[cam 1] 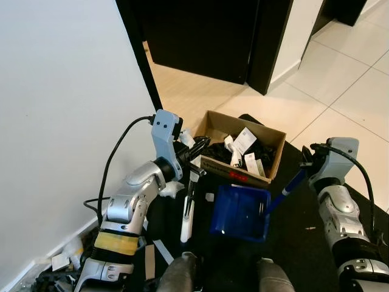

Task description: Sweep floor

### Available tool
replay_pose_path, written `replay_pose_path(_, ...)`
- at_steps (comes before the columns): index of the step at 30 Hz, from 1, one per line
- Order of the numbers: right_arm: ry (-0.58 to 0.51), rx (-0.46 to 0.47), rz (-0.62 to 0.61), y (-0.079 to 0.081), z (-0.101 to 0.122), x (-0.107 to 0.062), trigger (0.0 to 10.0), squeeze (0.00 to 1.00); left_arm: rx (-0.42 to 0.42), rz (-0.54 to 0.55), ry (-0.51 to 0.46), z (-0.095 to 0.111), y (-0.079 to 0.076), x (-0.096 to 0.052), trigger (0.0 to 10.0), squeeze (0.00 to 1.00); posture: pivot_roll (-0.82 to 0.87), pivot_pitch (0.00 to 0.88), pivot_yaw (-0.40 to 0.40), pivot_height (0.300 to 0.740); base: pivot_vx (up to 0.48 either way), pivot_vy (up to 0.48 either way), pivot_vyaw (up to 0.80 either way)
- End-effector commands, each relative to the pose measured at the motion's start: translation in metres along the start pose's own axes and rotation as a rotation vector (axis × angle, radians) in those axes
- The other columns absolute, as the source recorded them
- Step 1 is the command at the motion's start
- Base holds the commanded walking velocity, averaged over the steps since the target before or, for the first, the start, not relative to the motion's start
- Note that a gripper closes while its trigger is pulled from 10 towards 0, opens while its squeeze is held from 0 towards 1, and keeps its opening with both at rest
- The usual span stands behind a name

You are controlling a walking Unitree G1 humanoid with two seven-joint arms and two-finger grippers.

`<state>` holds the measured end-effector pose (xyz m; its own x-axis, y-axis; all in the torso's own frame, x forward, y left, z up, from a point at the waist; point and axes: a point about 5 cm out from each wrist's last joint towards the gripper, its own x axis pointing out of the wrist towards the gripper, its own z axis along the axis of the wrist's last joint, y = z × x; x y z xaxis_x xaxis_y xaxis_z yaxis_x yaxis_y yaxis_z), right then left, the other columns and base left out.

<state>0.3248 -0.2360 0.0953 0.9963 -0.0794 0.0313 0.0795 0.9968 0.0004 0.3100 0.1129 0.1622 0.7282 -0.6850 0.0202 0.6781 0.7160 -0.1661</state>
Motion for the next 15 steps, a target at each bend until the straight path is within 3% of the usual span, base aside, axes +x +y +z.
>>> replay_pose_path(1, -0.050, 0.013, -0.015, -0.003, 0.010, 0.002, 10.0, 0.00, 0.032, 0.002, -0.039, 0.006, -0.003, 0.000, 10.0, 0.00, 0.11, 0.174, 0.070, 0.740, 0.000, 0.000, 0.00)
replay_pose_path(15, -0.003, 0.024, -0.031, -0.009, 0.003, -0.003, 10.0, 0.00, 0.058, 0.010, -0.059, 0.012, -0.006, 0.004, 10.0, 0.00, 0.11, 0.163, 0.069, 0.740, 0.000, 0.000, 0.00)
